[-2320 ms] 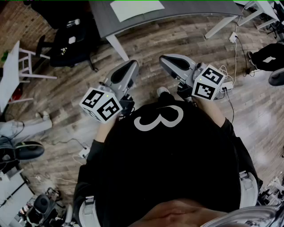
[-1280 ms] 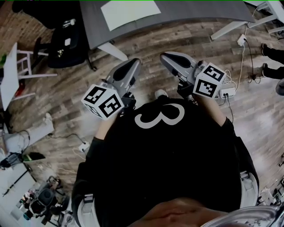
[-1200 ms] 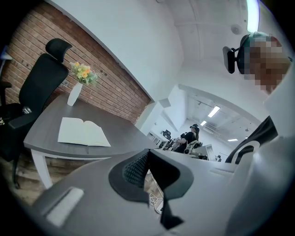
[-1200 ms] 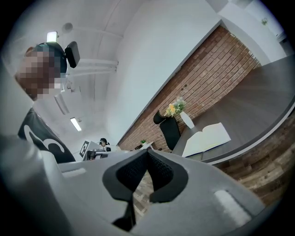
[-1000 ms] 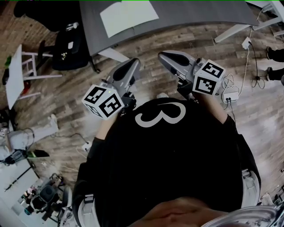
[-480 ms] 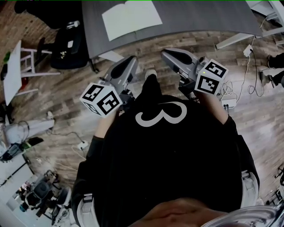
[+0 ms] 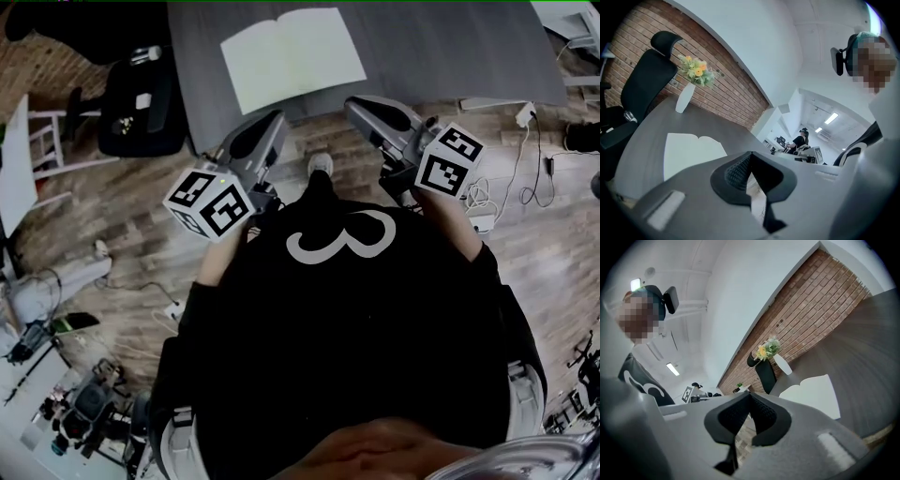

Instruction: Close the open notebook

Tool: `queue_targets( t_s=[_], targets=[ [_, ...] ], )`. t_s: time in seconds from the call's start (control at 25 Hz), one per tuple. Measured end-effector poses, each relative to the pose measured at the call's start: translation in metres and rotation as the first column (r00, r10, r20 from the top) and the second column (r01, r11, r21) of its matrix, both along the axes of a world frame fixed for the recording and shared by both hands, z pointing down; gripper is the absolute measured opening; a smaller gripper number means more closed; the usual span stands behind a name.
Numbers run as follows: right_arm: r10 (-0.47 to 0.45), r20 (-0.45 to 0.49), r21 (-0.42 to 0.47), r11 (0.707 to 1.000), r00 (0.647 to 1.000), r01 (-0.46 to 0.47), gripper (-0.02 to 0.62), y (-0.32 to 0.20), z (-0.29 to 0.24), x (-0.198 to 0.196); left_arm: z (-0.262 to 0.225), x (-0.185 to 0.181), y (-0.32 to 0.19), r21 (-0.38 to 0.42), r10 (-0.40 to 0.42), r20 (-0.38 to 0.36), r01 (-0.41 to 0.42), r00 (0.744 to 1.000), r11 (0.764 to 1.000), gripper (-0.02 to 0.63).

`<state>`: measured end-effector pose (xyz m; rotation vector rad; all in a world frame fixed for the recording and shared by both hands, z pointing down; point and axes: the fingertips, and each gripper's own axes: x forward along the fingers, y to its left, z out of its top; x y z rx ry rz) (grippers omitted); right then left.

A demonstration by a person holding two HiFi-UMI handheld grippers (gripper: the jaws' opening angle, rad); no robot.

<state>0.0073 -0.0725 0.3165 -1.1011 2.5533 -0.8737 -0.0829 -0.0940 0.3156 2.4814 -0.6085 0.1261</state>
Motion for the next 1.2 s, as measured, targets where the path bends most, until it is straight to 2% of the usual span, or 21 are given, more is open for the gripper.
queue_targets(
  t_s=[0.36, 0.52, 0.72, 1.0, 1.2],
  targets=[
    [-0.039, -0.02, -0.062, 0.997, 0.999, 0.037, 0.002, -0.098, 0.011, -0.017, 0.011, -0.034, -0.104, -0.047, -0.087, -0.024, 0.086, 0.996, 0.995, 0.012],
    [-0.056, -0.017, -0.077, 0.996, 0.998, 0.055, 0.002, -0.124, 0.014, -0.02, 0.019, -0.036, -0.126, -0.069, -0.098, -0.03, 0.096, 0.995, 0.993, 0.012],
    [-0.091, -0.009, -0.086, 0.992, 0.996, 0.09, 0.002, -0.153, 0.014, -0.023, 0.025, -0.046, -0.152, -0.087, -0.137, 0.002, 0.136, 0.991, 0.987, 0.012],
    [-0.173, 0.022, -0.099, 0.98, 0.985, 0.174, 0.002, -0.161, 0.02, 0.0, 0.032, -0.027, -0.144, -0.111, -0.219, 0.021, 0.22, 0.976, 0.969, 0.012],
    [-0.278, 0.036, -0.121, 0.952, 0.96, 0.28, 0.002, -0.154, 0.023, 0.01, 0.036, -0.018, -0.125, -0.157, -0.339, 0.001, 0.335, 0.941, 0.929, 0.012]
  ],
)
